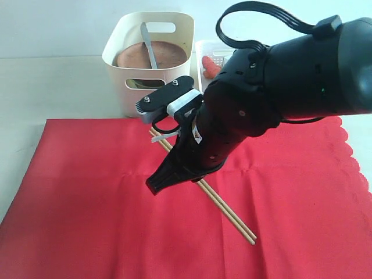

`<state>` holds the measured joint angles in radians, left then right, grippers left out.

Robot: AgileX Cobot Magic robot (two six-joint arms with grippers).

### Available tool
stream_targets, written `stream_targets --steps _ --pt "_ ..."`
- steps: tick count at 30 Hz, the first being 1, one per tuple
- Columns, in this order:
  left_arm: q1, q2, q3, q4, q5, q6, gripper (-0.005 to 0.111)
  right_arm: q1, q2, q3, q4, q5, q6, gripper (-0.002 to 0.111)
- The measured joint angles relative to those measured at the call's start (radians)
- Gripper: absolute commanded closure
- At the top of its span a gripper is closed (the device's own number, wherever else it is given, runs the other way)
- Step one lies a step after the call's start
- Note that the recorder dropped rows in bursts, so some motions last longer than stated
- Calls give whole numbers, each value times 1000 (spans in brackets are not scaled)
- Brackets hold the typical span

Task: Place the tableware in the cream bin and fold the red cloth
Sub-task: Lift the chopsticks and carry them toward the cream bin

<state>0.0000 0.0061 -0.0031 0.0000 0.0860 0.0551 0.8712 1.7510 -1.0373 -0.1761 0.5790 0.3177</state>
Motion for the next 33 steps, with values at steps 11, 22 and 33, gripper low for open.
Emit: stream_targets --steps 11,22,33 --pt "0 0 0 0 0 0 104 0 0 0 -176 -32 121 108" --pt "0 0 0 0 0 0 104 -11 -12 0 -375 -46 296 108" --pt "0 0 0 0 0 0 104 -197 -82 0 -398 -195 306 108"
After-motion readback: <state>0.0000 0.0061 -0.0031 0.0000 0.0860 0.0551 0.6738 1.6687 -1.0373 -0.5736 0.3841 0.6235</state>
